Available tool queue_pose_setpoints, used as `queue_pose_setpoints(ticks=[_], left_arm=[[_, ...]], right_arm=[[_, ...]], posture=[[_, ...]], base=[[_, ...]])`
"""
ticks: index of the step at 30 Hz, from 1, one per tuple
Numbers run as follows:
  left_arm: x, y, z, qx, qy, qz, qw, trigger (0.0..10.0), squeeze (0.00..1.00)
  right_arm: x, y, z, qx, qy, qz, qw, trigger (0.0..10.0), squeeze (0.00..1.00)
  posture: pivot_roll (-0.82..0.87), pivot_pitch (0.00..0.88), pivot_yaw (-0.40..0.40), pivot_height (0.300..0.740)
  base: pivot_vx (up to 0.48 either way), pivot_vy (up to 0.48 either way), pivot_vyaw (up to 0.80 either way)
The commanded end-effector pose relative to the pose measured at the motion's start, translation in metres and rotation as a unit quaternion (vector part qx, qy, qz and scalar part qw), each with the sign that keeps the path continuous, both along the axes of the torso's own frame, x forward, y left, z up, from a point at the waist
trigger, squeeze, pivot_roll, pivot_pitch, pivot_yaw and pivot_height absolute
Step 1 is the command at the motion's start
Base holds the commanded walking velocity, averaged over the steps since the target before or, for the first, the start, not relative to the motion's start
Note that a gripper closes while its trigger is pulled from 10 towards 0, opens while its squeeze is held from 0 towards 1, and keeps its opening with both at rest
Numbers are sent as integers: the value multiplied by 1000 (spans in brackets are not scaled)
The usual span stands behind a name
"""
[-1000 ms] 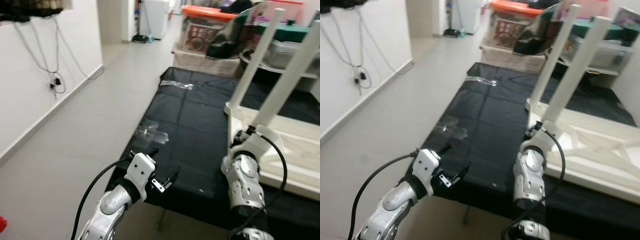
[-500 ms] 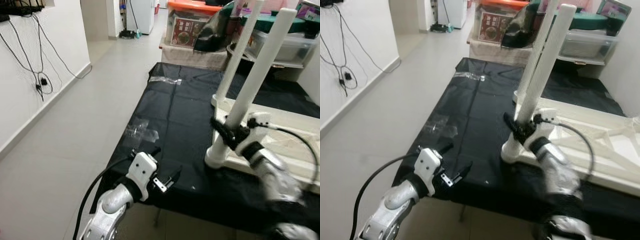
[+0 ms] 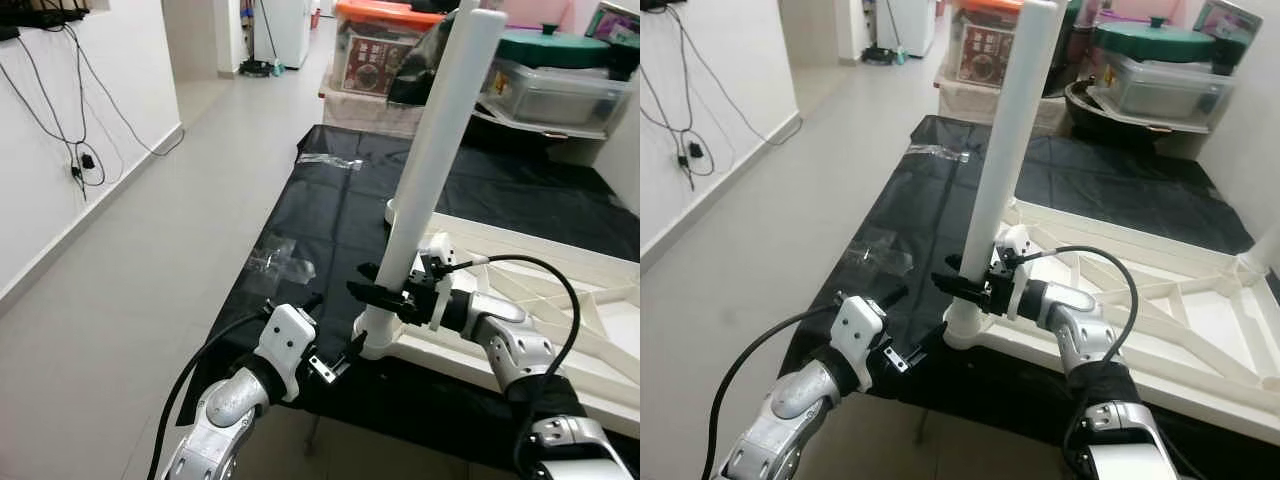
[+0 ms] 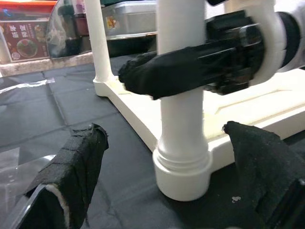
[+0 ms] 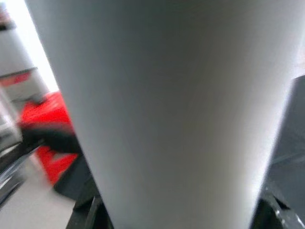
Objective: Building children table
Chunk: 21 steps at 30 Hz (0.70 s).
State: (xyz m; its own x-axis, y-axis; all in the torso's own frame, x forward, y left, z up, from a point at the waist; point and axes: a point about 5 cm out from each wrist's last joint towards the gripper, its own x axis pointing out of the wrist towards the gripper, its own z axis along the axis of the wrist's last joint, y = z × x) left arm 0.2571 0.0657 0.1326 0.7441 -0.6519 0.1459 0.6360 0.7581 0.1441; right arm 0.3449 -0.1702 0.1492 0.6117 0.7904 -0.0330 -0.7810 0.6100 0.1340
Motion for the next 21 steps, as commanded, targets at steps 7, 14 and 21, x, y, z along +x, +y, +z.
queue_pose_setpoints(ticks=[7, 14, 21], left_arm=[[0, 0, -2, 5, 7, -1, 1000, 10000, 0], [2, -1, -3, 5, 12, -6, 1000, 10000, 0], [2, 0, -3, 5, 13, -5, 1000, 10000, 0]], right_arm=[[6, -87, -13, 57, 37, -588, 806, 0, 0], [-10, -53, -10, 80, 15, -641, 763, 10000, 992], [9, -22, -2, 161, 2, -501, 850, 10000, 0]], posture=[[128, 0, -106, 740], [122, 0, -98, 740], [127, 0, -107, 740]], base=[[0, 0, 0], [0, 0, 0], [0, 0, 0]])
